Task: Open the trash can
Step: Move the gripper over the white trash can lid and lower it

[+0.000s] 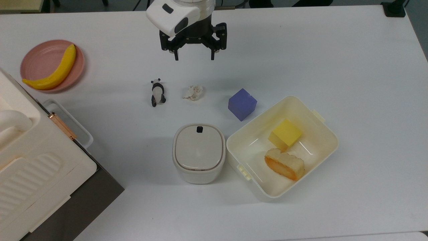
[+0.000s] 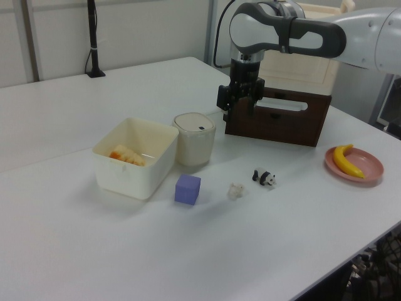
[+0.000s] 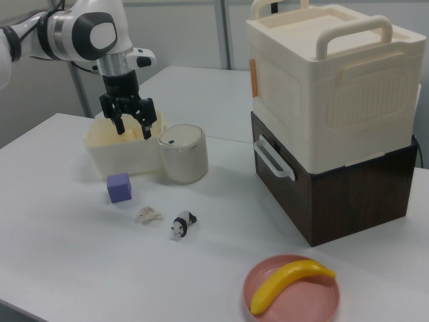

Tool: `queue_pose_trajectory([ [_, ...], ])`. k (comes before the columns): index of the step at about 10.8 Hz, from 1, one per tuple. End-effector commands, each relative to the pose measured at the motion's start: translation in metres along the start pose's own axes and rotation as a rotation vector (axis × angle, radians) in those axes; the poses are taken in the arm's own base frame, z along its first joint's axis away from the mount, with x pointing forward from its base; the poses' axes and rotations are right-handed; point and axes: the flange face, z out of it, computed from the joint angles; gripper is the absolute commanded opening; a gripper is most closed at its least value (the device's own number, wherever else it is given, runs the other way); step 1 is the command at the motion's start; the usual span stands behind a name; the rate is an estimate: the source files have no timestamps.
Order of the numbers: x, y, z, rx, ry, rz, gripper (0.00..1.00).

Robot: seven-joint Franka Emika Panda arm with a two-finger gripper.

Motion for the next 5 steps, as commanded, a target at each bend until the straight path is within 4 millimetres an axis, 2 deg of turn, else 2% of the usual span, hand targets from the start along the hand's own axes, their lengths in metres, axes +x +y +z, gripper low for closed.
queue_pose_trajectory([
  [1,-0.0024,0.0013,-0.0016,0.008,0.015,-0.048,0.25],
  [2,-0.0021,0.0016,-0.0025,0.013,0.018,-0.046,0.15],
  [3,-0.0008,0.0016,-0.003,0.014,0.031,-0.046,0.12],
  [5,0.0037,0.0015,-0.0039,0.013,0.064,-0.046,0.12],
])
